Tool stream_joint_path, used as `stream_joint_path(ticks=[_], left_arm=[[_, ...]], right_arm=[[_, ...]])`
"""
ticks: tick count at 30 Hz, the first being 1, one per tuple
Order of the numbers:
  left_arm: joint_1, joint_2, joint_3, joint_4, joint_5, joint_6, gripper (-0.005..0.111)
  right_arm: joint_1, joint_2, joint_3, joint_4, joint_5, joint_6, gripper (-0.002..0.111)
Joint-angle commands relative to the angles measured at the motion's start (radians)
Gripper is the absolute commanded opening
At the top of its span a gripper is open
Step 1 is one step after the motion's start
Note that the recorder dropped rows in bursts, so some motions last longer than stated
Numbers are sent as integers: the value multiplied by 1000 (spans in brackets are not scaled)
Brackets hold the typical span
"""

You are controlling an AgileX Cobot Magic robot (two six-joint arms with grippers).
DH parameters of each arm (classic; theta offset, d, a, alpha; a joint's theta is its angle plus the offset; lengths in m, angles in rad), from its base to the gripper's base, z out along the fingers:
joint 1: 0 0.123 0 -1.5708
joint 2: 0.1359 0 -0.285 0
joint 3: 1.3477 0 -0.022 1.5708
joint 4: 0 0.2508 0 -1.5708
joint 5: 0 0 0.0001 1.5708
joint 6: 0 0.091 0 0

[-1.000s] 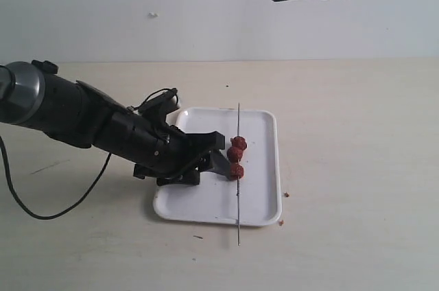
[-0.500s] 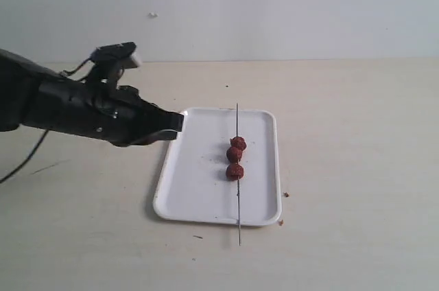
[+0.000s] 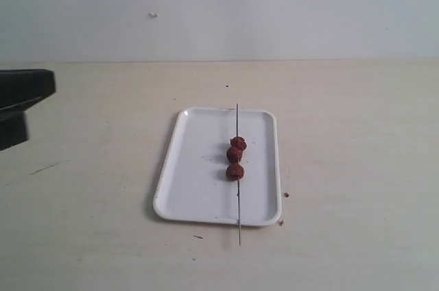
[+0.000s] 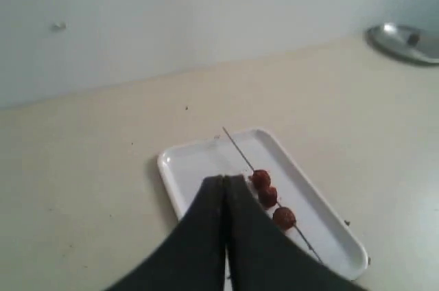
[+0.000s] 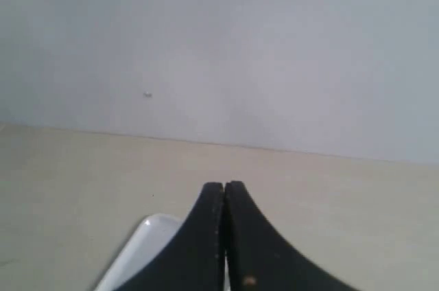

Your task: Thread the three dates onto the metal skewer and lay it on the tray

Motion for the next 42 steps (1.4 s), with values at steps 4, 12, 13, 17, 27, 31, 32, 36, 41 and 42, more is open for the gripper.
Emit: stream_joint_path(ticks=[4,12,13,17,27,31,32,36,41,42], left_arm=[[-6,-428,219,-7,-45,-12,0],[76,-642,400,-7,-41,-54,0],[88,-643,416,-7,-41,-54,0],[96,-643,465,-7,-47,-54,0],[96,-643,496,-7,-43,-53,0],[96,-643,496,-7,-43,-53,0],[96,-643,496,-7,-43,-53,0],[96,-643,496,-7,-43,-53,0],[96,-643,496,-7,-43,-53,0],[96,-643,496,-7,-43,-53,0]], right_arm=[[2,-434,280,150,-39,-123,0],[2,-750,435,159,-31,-32,0],[2,-768,441,159,-21,1,0],[2,-827,443,149,12,61,0],[49,-830,443,147,16,63,0],[66,-826,443,118,-7,37,0],[66,-826,443,86,-7,27,0],[66,-826,450,-200,-15,83,0],[39,-865,514,-806,-65,790,0],[24,-876,548,-1066,-51,1087,0]])
